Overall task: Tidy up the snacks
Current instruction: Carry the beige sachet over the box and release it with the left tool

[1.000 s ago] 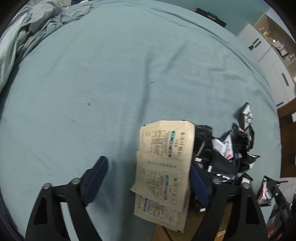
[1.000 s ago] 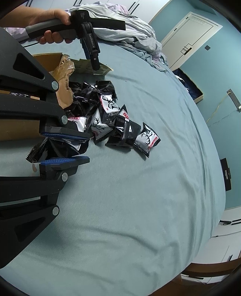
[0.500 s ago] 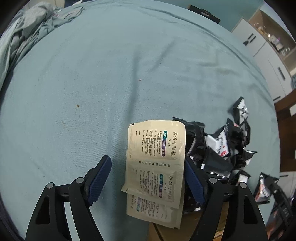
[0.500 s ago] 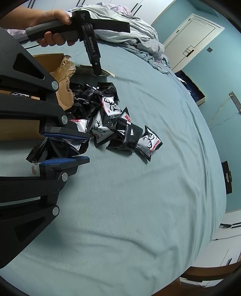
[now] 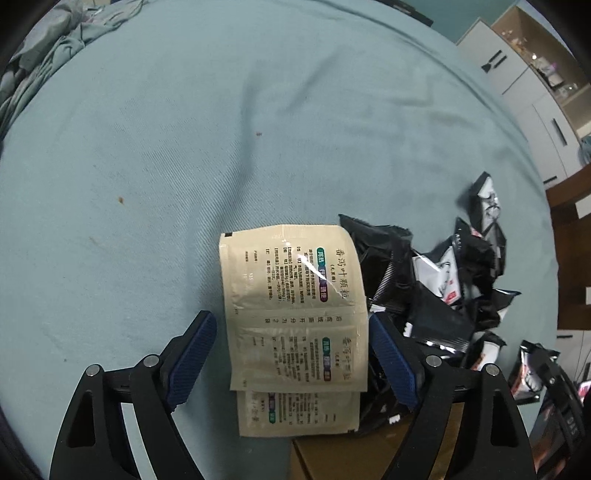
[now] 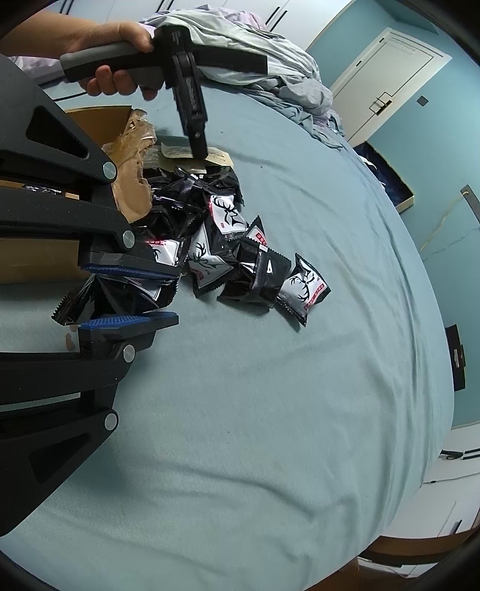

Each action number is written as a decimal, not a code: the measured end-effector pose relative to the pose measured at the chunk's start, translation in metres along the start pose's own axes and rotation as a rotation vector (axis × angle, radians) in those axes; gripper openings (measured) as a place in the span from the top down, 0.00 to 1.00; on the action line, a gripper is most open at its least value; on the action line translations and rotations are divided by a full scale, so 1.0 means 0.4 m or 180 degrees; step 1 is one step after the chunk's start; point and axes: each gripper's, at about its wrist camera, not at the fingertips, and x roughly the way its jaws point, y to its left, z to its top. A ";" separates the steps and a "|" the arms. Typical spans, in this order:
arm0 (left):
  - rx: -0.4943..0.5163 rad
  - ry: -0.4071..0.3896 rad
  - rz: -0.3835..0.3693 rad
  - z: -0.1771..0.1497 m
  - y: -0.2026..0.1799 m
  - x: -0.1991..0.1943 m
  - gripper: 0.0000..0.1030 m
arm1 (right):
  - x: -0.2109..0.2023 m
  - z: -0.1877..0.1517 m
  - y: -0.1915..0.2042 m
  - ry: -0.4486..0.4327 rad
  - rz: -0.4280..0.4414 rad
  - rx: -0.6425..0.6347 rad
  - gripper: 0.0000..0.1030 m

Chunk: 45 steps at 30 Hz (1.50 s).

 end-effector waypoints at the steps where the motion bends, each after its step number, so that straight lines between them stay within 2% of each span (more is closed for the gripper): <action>1: -0.0003 0.0012 -0.0013 0.002 -0.002 0.007 0.17 | 0.000 0.000 0.000 0.0003 0.0001 0.0001 0.85; 5: -0.0015 0.0005 0.0033 0.014 -0.005 0.024 0.18 | 0.002 0.000 0.000 0.0008 -0.0003 -0.0002 0.85; 6: -0.0043 -0.0013 0.0026 0.017 -0.003 0.023 0.23 | 0.003 0.000 0.001 0.0013 -0.0005 0.0000 0.85; 15: -0.0404 -0.0110 -0.0188 0.006 0.070 -0.013 0.24 | -0.003 -0.005 0.009 -0.0015 -0.0012 -0.0031 0.85; 18: -0.0449 -0.0189 -0.0045 -0.013 0.091 -0.036 0.25 | -0.011 -0.007 0.010 -0.0045 -0.0017 -0.0026 0.85; 22: -0.0342 -0.0267 0.0069 -0.040 0.091 -0.079 0.27 | -0.018 -0.013 0.010 -0.0090 -0.0050 -0.0010 0.85; 26: -0.0236 -0.0422 0.0035 -0.082 0.090 -0.168 0.28 | -0.020 -0.019 0.012 -0.0118 -0.0100 -0.0032 0.85; 34: 0.0253 -0.0578 -0.0021 -0.229 -0.004 -0.311 0.28 | -0.035 -0.038 0.007 -0.0132 -0.0226 -0.0019 0.85; 40: 0.0560 -0.0603 -0.0046 -0.313 -0.109 -0.301 0.28 | -0.056 -0.078 0.026 -0.0167 -0.0330 -0.0140 0.85; 45: 0.0759 -0.0575 -0.0098 -0.384 -0.137 -0.275 0.28 | -0.097 -0.114 0.043 -0.0259 -0.0297 -0.0209 0.85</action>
